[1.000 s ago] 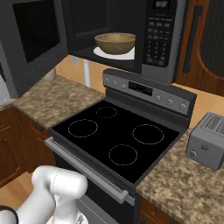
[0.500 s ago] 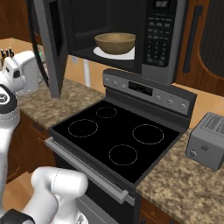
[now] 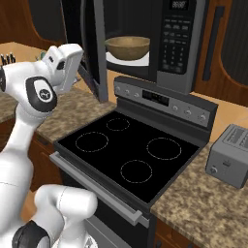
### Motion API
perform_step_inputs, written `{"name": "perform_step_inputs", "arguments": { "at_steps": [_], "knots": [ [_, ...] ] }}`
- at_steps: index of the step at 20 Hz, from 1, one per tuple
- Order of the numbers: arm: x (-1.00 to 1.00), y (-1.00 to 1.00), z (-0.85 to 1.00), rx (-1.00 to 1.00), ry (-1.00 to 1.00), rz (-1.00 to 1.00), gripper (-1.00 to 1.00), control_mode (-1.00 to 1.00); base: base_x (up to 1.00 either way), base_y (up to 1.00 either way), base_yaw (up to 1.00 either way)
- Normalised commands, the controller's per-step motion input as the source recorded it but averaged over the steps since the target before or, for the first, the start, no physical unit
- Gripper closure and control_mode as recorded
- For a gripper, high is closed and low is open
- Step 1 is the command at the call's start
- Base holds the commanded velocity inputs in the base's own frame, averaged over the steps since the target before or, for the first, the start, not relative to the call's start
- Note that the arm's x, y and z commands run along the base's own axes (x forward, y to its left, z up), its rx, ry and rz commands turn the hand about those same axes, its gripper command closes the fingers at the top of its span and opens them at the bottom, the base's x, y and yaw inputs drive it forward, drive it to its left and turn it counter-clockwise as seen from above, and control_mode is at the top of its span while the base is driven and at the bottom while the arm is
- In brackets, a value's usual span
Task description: Pick the carrot from the sink and place it in the bowl. Then pick the bowl and place it in the microwave. Then close the microwave door and press the start button.
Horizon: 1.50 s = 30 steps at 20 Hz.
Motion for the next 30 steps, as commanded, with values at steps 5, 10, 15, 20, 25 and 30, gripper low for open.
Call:
{"name": "perform_step_inputs", "arguments": {
  "at_steps": [5,10,15,20,25,30],
  "knots": [
    [0.72,-0.14,0.0,0.01,0.07,0.05,-1.0,-1.0,0.0,0.0,0.0],
    [0.74,-0.01,-0.04,0.0,0.0,0.05,-1.0,-1.0,0.0,0.0,0.0],
    [0.57,-0.26,0.0,0.0,0.0,0.04,-1.0,-1.0,0.0,0.0,0.0],
    [0.65,-0.26,0.0,0.0,0.01,0.02,-1.0,-1.0,0.0,0.0,0.0],
    [0.69,-0.36,-0.04,0.0,0.0,0.01,-1.0,-1.0,0.0,0.0,0.0],
    [0.78,-0.37,-0.09,0.0,0.0,0.0,-1.0,-1.0,0.0,0.0,0.0]
  ]
}}
